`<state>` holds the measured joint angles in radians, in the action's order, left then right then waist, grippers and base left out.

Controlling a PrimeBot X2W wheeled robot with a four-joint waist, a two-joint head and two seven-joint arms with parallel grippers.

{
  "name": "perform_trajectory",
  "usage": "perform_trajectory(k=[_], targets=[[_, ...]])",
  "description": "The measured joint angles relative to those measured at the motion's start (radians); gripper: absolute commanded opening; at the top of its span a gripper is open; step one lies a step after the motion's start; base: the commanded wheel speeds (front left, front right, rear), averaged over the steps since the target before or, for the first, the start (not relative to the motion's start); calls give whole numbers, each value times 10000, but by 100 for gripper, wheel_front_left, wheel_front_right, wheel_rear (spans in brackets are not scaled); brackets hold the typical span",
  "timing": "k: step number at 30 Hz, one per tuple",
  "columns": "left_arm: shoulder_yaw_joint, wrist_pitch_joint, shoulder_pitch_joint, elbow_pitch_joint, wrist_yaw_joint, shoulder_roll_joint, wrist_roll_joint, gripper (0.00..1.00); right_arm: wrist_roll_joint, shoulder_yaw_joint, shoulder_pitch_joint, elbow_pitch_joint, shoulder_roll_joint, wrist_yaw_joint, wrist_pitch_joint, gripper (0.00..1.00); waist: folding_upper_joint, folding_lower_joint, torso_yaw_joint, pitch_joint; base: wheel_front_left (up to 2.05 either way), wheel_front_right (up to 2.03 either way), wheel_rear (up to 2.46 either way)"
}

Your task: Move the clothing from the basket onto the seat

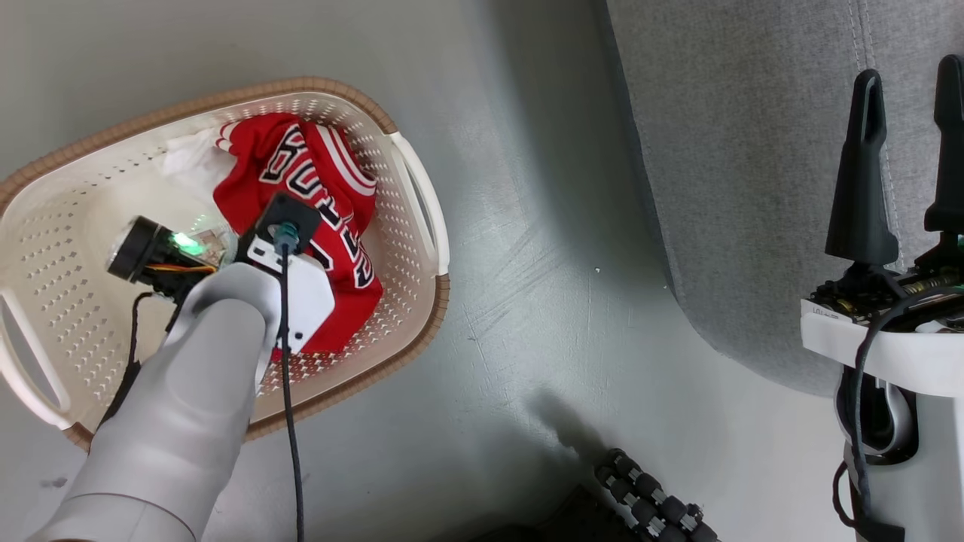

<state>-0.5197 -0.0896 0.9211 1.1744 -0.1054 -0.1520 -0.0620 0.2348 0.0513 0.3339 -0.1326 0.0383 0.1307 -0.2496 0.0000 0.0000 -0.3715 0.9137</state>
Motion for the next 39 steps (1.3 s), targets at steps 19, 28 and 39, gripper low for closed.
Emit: perform_trajectory(k=[19,28,39], targets=[[290,-1413,-100,-414,-268,142,414,0,-58,-65,408,155,8,0,0,100,0,0,640,-461,0,0,0],[345,-1590,-669,-1116,-372,194,562,0,-600,-52,492,372,13,0,0,100,0,0,1040,-927,0,0,0],[364,-1622,-1140,-3457,-654,263,596,0,-980,-25,606,560,40,0,-2,100,0,0,1470,-1503,0,0,0]])
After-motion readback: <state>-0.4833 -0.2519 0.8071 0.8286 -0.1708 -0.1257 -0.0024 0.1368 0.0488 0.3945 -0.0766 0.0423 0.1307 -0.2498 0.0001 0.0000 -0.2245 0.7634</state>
